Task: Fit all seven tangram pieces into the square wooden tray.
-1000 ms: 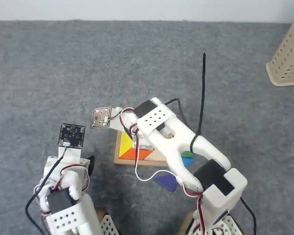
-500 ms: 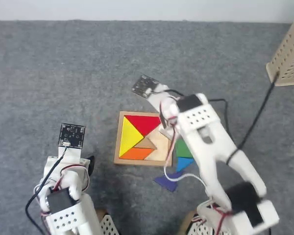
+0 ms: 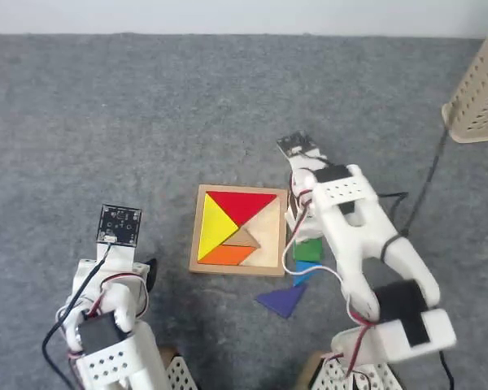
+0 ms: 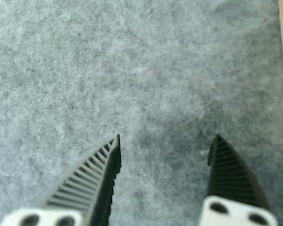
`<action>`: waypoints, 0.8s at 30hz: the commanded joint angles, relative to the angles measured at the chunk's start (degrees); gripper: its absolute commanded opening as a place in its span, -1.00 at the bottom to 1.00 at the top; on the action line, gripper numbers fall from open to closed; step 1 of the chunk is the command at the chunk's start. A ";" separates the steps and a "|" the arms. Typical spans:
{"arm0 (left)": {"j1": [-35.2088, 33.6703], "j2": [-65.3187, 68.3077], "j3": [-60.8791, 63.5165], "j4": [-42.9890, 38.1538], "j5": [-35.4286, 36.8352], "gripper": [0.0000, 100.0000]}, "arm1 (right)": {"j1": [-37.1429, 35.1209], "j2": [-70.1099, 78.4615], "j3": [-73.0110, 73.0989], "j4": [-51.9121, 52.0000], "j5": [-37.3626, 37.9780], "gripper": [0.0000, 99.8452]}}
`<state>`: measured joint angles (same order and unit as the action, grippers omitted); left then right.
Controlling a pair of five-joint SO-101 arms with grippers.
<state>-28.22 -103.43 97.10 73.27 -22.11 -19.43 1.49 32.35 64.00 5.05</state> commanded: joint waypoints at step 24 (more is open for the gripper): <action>-0.09 -0.88 -0.48 0.26 -0.62 -0.44 | 11.56 6.02 -10.55 1.01 -5.63 -0.63</action>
<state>-28.22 -103.43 97.10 73.27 -22.11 -9.41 9.76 24.09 63.65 0.04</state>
